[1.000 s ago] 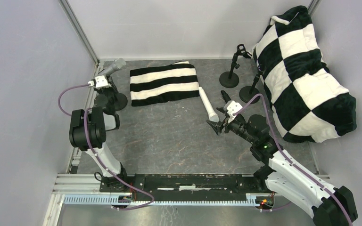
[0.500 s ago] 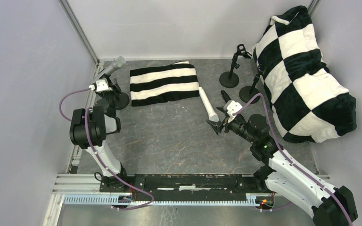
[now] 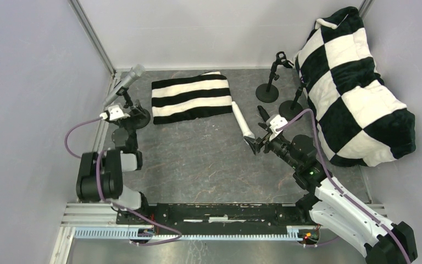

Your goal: Attach the microphones to the stand

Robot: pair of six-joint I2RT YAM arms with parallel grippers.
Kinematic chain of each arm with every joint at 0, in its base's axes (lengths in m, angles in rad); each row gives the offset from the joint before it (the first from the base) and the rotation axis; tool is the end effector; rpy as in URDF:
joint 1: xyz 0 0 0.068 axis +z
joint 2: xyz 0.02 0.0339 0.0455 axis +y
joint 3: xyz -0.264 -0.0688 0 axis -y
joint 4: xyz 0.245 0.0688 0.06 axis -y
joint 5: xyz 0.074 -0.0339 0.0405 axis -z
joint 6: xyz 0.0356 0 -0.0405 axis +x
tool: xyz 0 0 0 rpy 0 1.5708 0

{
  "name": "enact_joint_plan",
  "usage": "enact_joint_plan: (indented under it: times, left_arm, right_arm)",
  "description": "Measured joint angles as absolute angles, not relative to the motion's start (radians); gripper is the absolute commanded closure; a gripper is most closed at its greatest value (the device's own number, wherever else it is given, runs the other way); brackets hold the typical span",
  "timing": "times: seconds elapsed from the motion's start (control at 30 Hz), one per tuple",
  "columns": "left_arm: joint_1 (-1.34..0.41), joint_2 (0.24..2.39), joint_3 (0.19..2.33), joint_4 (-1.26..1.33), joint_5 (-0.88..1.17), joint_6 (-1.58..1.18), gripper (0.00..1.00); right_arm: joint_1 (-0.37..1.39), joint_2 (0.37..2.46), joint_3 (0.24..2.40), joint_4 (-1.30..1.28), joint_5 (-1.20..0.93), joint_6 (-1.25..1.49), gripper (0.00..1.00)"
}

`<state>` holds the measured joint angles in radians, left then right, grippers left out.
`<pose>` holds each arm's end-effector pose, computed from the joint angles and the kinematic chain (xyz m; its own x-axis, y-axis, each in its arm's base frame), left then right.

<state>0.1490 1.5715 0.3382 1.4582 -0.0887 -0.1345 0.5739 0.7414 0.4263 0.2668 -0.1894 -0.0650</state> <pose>0.2612 0.0424 0.1906 0.2498 -0.0976 -0.9634 -0.2016 0.9679 -0.1503 0.1523 0.1064 0.2676 0.0044 -0.0731 -0.9973 -0.6923 0.7194 -0.0558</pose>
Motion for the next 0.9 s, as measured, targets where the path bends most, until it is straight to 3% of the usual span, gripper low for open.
enact_joint_plan:
  times: [0.13, 0.37, 0.57, 0.9]
  left_arm:
    - [0.091, 1.351, 0.307, 1.324, -0.172, -0.165, 0.09]
    - [-0.017, 1.013, 0.330, 0.843, -0.308, -0.258, 0.00]
    - [-0.050, 0.884, 0.461, 0.393, -0.353, -0.357, 0.00]
    - [-0.071, 0.737, 0.535, -0.057, -0.296, -0.461, 0.00]
  right_arm:
    - [0.574, 0.725, 0.426, 0.239, -0.091, -0.003, 0.20]
    - [0.574, 0.717, 0.465, 0.110, 0.110, 0.092, 0.19]
    - [0.574, 0.796, 0.596, -0.085, 0.251, 0.117, 0.15]
    - [0.457, 1.008, 0.900, -0.315, 0.272, 0.113, 0.15]
